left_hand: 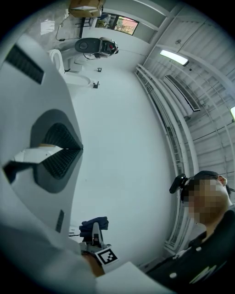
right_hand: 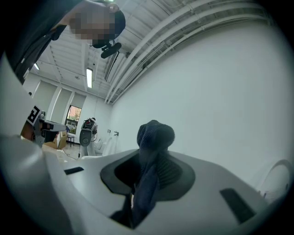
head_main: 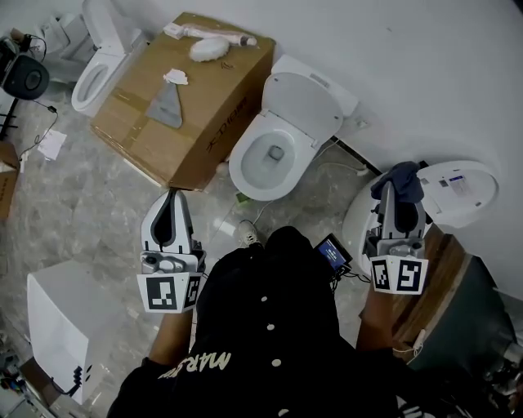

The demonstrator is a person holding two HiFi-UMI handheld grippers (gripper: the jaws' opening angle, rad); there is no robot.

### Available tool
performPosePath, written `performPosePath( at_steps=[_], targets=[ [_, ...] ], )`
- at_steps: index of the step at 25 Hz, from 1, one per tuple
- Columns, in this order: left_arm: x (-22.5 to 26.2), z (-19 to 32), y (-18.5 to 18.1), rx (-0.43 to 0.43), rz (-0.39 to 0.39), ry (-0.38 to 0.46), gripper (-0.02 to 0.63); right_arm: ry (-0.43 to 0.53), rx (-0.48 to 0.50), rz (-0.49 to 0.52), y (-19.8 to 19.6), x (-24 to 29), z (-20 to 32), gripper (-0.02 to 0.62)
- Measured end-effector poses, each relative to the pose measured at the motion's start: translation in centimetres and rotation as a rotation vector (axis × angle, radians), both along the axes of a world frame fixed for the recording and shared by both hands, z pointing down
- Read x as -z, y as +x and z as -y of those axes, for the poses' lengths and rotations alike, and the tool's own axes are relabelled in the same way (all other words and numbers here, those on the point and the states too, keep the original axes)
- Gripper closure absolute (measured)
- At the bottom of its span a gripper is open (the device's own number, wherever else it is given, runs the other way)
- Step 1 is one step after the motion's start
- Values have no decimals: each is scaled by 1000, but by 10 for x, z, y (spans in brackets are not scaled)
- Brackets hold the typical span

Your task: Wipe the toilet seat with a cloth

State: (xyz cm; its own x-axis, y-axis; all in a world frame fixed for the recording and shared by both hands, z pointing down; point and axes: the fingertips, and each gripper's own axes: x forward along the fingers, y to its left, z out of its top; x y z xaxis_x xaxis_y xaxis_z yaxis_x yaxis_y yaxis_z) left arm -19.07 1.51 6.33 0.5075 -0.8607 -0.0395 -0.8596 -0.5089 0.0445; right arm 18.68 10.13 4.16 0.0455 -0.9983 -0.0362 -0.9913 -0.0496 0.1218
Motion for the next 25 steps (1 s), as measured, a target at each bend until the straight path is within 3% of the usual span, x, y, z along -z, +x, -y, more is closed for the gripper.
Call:
performPosePath(
  at_steps=[10, 21, 25],
  targets=[
    [-32, 29, 40, -13, 49, -83, 595, -88, 142, -114, 30, -40, 64, 511],
    [-47, 62, 94, -27, 70, -109, 595, -183, 321, -220, 60, -77, 115, 511],
    [-52, 71, 108, -32, 73, -120, 595, -258, 397, -233, 61, -83, 124, 509]
  ],
)
